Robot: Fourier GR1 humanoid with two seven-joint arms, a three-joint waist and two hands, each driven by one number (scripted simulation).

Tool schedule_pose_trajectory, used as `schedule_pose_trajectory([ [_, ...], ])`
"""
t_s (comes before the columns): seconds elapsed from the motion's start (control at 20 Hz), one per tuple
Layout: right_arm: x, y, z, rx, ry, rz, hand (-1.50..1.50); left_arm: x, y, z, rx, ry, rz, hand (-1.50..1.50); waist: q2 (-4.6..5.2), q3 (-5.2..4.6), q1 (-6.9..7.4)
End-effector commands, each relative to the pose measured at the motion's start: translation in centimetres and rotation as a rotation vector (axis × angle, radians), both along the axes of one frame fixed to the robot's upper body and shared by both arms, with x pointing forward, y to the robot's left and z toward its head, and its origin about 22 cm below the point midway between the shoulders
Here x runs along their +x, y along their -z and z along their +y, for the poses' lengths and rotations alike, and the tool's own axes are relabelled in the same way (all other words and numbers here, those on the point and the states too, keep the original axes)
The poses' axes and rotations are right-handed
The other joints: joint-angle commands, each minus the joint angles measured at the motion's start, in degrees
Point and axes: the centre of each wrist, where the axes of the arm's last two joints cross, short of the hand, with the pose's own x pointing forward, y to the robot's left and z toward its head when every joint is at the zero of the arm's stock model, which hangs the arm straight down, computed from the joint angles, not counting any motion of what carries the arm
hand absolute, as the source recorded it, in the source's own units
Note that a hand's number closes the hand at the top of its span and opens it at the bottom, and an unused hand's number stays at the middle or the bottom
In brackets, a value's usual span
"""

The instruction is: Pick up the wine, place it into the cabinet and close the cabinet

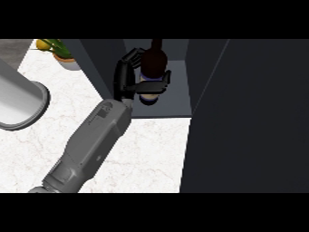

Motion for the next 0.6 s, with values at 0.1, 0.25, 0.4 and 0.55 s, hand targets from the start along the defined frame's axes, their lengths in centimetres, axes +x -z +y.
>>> schedule_pose_trajectory([
  [0.1,-1.2,0.3,-1.0,0.022,-0.035,0.000,-1.50,2.0,-1.2,-0.4,0.009,-0.016,0.011,1.50,0.12,0.02,-0.45],
  [0.25,-2.1,0.1,-0.3,0.044,-0.038,-0.016,-1.50,2.0,-0.4,0.0,0.059,-0.050,-0.049,1.50,0.09,0.01,-0.41],
  [0.4,-2.7,-0.6,-0.1,0.045,-0.050,-0.022,-1.50,2.5,-0.1,0.7,0.077,-0.067,-0.085,1.50,0.23,-0.01,-0.72],
  [0.55,-2.2,-0.7,-0.7,0.032,-0.043,-0.028,-1.50,2.9,-0.7,1.1,0.080,-0.090,-0.104,1.50,0.09,0.00,-0.18],
])
